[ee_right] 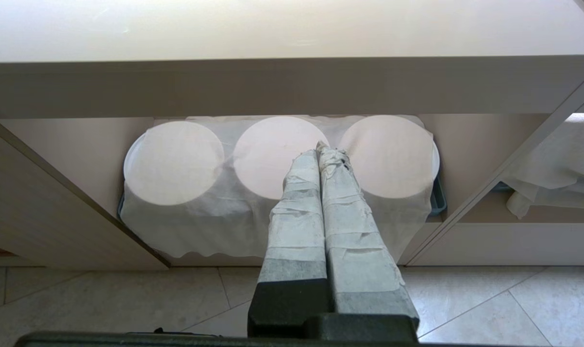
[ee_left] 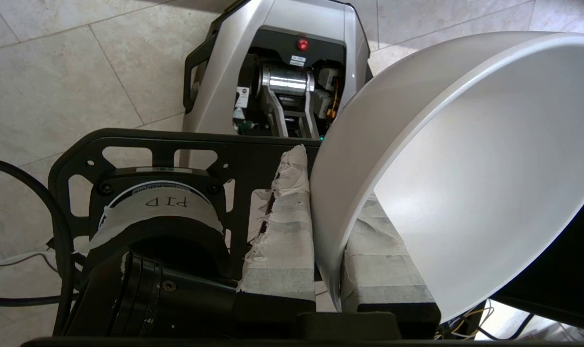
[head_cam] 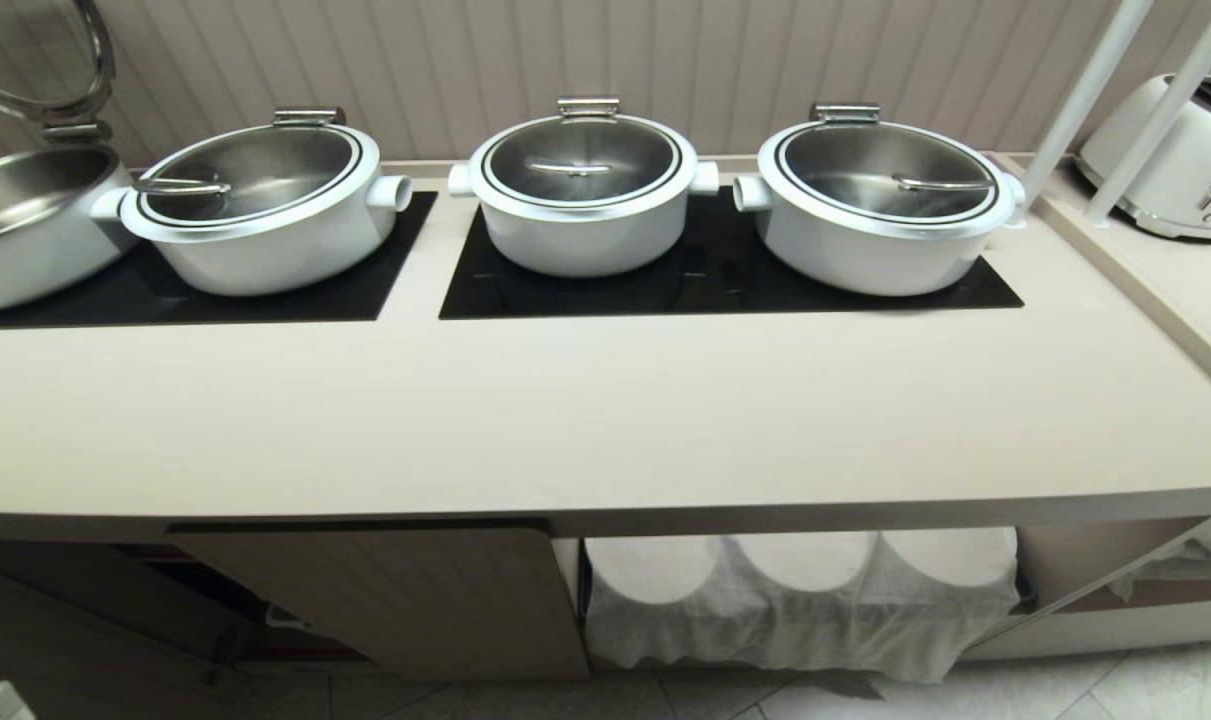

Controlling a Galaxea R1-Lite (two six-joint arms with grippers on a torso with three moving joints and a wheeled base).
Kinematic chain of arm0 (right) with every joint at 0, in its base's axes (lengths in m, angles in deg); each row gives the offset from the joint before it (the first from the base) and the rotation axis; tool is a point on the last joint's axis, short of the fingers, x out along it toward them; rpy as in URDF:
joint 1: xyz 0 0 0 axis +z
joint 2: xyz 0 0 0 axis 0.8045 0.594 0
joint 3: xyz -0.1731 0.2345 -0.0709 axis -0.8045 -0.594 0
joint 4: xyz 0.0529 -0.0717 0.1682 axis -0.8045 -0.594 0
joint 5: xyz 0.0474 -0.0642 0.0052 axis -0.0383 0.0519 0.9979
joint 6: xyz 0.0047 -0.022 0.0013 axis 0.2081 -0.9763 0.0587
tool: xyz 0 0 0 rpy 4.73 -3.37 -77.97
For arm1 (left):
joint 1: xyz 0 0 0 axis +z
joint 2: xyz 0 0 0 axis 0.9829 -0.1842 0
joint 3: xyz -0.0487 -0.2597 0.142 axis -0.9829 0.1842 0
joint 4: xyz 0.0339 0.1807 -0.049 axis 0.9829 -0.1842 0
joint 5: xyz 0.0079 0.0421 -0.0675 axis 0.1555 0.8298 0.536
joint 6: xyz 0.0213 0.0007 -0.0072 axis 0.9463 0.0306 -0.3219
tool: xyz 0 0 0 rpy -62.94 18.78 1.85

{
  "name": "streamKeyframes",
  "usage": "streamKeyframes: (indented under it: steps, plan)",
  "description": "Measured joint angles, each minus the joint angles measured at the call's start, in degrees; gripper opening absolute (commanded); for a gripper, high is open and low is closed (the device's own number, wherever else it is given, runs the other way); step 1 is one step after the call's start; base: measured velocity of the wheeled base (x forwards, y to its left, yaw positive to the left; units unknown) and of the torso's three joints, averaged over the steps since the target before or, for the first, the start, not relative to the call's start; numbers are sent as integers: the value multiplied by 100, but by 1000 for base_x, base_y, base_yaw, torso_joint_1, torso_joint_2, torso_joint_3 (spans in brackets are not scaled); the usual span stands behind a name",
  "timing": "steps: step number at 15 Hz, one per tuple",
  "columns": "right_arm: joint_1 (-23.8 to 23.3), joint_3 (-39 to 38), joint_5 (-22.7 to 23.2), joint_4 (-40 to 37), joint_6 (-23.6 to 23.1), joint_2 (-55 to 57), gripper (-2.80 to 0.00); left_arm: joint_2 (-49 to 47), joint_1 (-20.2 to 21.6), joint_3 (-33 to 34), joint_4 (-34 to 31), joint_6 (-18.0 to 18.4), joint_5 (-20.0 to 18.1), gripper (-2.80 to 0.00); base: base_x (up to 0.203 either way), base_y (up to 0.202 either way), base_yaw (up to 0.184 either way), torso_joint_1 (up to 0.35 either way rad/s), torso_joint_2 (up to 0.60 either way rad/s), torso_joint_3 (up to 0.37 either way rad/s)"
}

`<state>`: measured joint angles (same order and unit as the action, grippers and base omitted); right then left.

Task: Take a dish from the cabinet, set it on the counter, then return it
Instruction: Put it back into the cabinet

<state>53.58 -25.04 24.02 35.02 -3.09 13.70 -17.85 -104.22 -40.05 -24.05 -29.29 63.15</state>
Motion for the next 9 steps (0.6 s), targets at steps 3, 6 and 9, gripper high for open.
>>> streamKeyframes:
  steps: [3, 6, 9]
  plan:
    - [0, 0, 0, 0, -1, 0, -280, 0, -5, 0, -2, 2, 11, -280, 0, 0, 0, 0, 0, 0]
    - [0, 0, 2, 0, 0, 0, -280, 0, -2, -17, -2, 0, 6, -280, 0, 0, 0, 0, 0, 0]
    - [2, 0, 0, 0, -4, 0, -280, 8, -11, -50, -13, 9, 23, -280, 0, 0, 0, 0, 0, 0]
